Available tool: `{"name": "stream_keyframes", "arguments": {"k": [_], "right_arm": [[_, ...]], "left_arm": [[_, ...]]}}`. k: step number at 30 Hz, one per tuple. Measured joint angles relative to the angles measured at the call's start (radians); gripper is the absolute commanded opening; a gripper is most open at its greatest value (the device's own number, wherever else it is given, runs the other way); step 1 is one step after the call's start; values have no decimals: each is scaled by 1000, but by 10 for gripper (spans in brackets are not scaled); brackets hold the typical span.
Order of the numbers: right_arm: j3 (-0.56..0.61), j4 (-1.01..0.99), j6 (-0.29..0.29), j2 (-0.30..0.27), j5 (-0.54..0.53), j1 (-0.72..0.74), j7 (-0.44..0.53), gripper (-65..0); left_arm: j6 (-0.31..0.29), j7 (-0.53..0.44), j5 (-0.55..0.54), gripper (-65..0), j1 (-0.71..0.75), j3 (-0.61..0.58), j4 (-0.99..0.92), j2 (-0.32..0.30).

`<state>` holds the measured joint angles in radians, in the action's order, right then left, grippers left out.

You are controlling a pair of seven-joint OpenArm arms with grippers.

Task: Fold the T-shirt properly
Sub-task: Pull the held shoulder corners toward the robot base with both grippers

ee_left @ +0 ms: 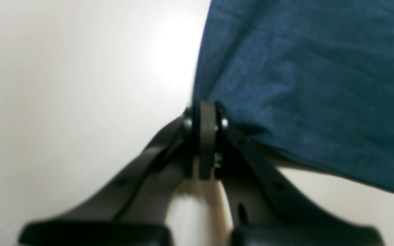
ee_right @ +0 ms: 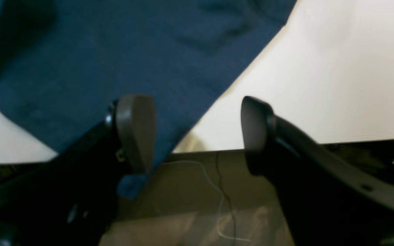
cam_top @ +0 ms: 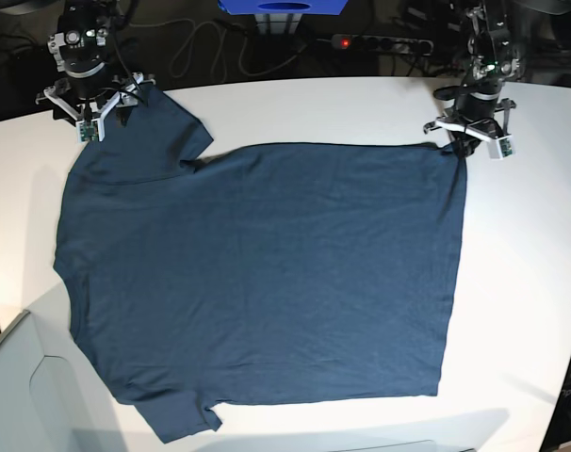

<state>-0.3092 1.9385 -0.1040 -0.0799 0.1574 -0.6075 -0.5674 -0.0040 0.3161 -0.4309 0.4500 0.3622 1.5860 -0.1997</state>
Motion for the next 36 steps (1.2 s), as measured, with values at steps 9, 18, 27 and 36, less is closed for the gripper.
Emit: {"name": "stream_keyframes", "arguments": {"k": [9,18,27,36], "right_arm": [[-5,-87,-68,0,0,27,-6,-277],[-7,-87,-174,0,0,86,-124,-353],[-70,-89,-235,22,0,105,-175,-583],[-70,-81,-235,22,1,104,-178,-648]], "left_arm": [[0,-2,0,-650,4,0,0,-1],[0,-1,0,-650,4,0,0,-6],[0,0,1,-650,4,0,0,-8],[0,14,5,-650,5,0,13,-8]]}}
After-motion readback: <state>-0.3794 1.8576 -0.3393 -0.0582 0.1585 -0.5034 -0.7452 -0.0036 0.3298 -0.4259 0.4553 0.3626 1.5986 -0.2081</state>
